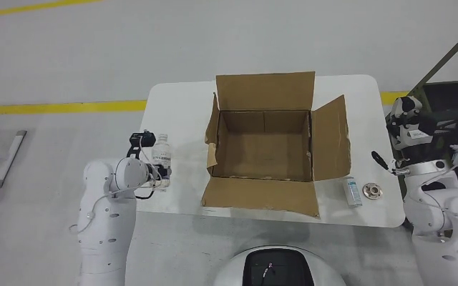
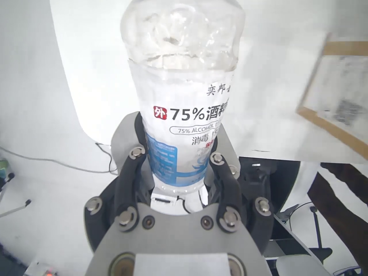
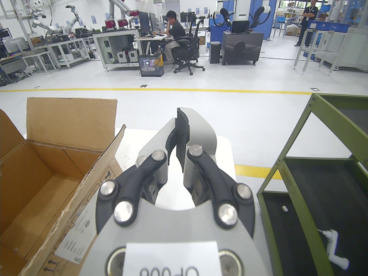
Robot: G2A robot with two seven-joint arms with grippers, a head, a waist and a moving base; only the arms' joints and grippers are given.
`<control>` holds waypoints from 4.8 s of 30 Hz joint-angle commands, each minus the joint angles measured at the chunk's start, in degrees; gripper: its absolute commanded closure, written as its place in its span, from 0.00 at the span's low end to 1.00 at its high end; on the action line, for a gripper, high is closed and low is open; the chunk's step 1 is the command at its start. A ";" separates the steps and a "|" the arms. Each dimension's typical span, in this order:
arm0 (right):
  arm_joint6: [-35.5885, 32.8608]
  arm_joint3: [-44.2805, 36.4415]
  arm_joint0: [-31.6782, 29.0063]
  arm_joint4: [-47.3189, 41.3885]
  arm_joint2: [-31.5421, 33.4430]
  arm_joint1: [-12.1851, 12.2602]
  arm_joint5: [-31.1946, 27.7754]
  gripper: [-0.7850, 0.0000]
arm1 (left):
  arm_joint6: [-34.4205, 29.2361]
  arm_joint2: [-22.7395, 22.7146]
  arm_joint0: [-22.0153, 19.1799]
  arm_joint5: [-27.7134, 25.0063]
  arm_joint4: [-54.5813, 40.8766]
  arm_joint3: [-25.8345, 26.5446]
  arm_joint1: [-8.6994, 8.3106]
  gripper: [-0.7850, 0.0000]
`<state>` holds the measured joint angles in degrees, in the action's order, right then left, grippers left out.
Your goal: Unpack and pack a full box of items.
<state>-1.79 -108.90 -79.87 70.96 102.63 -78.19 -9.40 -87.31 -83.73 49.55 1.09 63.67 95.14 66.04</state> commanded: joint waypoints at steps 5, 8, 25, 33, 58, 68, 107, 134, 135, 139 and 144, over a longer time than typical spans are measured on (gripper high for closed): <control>0.31 -0.41 -0.32 -0.28 -0.29 0.08 -0.02 1.00 | -0.04 -1.41 -1.54 2.39 -6.94 13.13 0.00 1.00; 0.31 -0.63 -0.34 -0.30 -0.50 0.18 0.05 1.00 | 1.13 -0.73 -4.08 2.84 -10.35 15.93 0.13 1.00; 0.08 -2.58 -0.32 -1.52 -1.68 0.68 0.63 1.00 | 3.07 3.08 -9.94 4.69 -22.58 16.06 0.77 1.00; -0.13 -1.85 -0.06 -1.15 -2.84 0.93 0.12 1.00 | 8.58 3.64 -9.75 4.72 -28.13 15.98 1.08 1.00; 0.40 -3.15 -1.82 -1.89 -2.09 1.52 3.33 1.00 | 12.47 32.02 -29.27 6.61 -42.50 -5.15 6.16 1.00; 0.37 -2.89 -2.42 -0.82 -2.22 1.76 3.73 1.00 | 14.65 32.55 -28.20 6.32 -41.60 -4.90 6.19 1.00; 1.90 -0.81 -0.79 -2.74 -2.44 2.74 2.22 1.00 | 12.88 41.44 -29.61 28.77 -46.69 -23.40 9.15 1.00; 2.56 0.45 0.42 -2.72 -3.17 3.20 3.67 1.00 | 18.84 64.53 -41.78 34.74 -58.24 -35.74 9.47 1.00; 2.60 0.42 0.38 -2.86 -3.13 3.21 3.76 1.00 | 18.89 65.52 -42.48 34.79 -59.63 -36.28 9.60 1.00; 2.66 0.54 0.19 -3.04 -2.84 3.29 3.82 1.00 | 20.01 70.93 -45.53 35.91 -61.90 -37.99 10.12 1.00; 2.70 0.47 -0.06 -3.34 -2.73 3.37 3.92 1.00 | 20.64 73.98 -46.88 36.54 -63.81 -39.70 10.77 1.00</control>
<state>0.90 -108.40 -79.88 67.62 99.89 -74.83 -5.53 -66.47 -9.62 2.44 37.84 -0.54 55.61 76.63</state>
